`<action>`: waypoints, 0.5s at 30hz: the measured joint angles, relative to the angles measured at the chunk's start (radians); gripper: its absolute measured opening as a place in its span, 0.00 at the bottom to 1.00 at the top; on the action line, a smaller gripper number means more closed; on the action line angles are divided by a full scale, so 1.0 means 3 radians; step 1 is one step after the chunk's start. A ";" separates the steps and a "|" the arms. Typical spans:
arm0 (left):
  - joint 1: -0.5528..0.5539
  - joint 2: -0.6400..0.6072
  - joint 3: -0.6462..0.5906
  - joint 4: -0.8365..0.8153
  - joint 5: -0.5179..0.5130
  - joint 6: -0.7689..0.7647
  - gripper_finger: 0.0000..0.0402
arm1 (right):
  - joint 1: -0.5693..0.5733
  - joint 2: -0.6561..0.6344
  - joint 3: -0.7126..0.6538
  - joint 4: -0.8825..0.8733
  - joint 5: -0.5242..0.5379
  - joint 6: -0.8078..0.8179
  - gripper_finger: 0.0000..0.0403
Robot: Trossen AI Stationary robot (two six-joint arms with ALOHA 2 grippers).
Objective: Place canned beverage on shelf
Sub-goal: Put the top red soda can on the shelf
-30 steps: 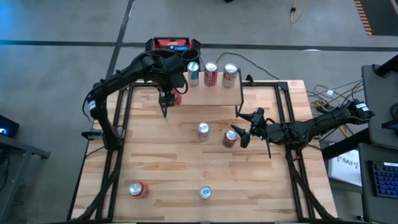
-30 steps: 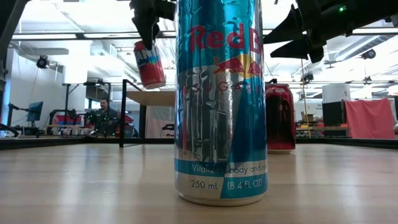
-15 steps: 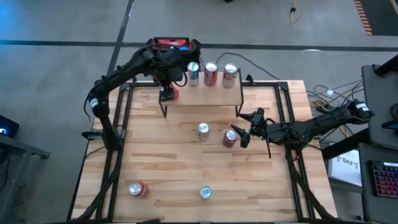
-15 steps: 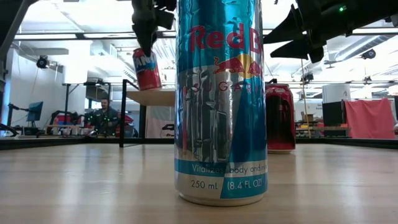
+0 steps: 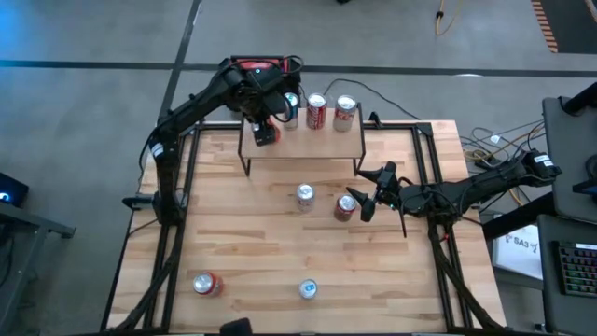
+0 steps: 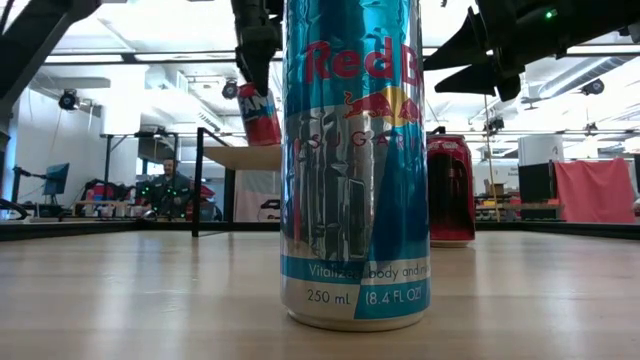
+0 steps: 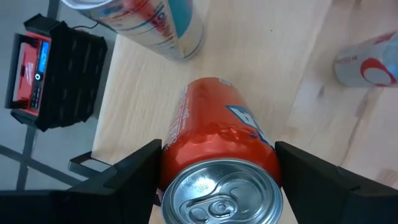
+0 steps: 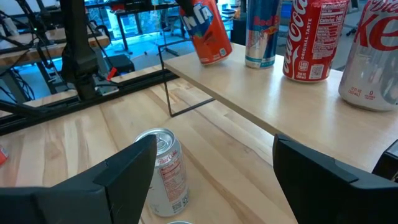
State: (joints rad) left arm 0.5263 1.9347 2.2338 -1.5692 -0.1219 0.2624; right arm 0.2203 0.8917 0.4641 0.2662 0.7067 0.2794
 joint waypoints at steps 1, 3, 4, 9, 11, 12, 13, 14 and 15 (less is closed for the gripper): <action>0.0002 0.0000 0.0001 -0.0001 0.0000 -0.0025 0.68 | 0.0000 0.0000 0.0000 0.0001 -0.0001 0.0000 0.74; 0.0004 -0.0001 -0.0010 0.0000 0.0000 -0.0054 0.69 | 0.0000 0.0000 0.0000 0.0001 0.0000 0.0000 0.74; 0.0005 -0.0001 -0.0010 0.0000 0.0001 -0.0067 0.69 | -0.0001 0.0000 0.0000 0.0001 0.0000 0.0000 0.74; 0.0005 -0.0003 -0.0013 0.0000 0.0000 -0.0133 0.71 | 0.0000 0.0000 0.0000 0.0001 0.0000 0.0000 0.74; 0.0005 -0.0005 -0.0014 -0.0002 0.0000 -0.0133 0.72 | -0.0001 0.0000 0.0000 0.0001 -0.0001 0.0000 0.74; 0.0005 -0.0008 -0.0016 -0.0003 0.0000 -0.0133 0.72 | -0.0001 0.0000 0.0000 0.0000 -0.0001 -0.0001 0.74; 0.0005 -0.0011 -0.0017 -0.0004 0.0000 -0.0133 0.72 | -0.0001 0.0000 0.0000 0.0001 0.0000 0.0000 0.74; 0.0005 -0.0014 -0.0018 -0.0006 0.0000 -0.0133 0.72 | -0.0001 0.0000 0.0000 0.0001 0.0000 0.0000 0.74; 0.0006 -0.0023 -0.0018 -0.0009 0.0001 -0.0134 0.72 | -0.0001 0.0000 0.0000 0.0001 -0.0001 -0.0001 0.74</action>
State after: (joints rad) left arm 0.5281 1.9276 2.2284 -1.5718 -0.1215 0.2222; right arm 0.2200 0.8917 0.4641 0.2665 0.7064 0.2790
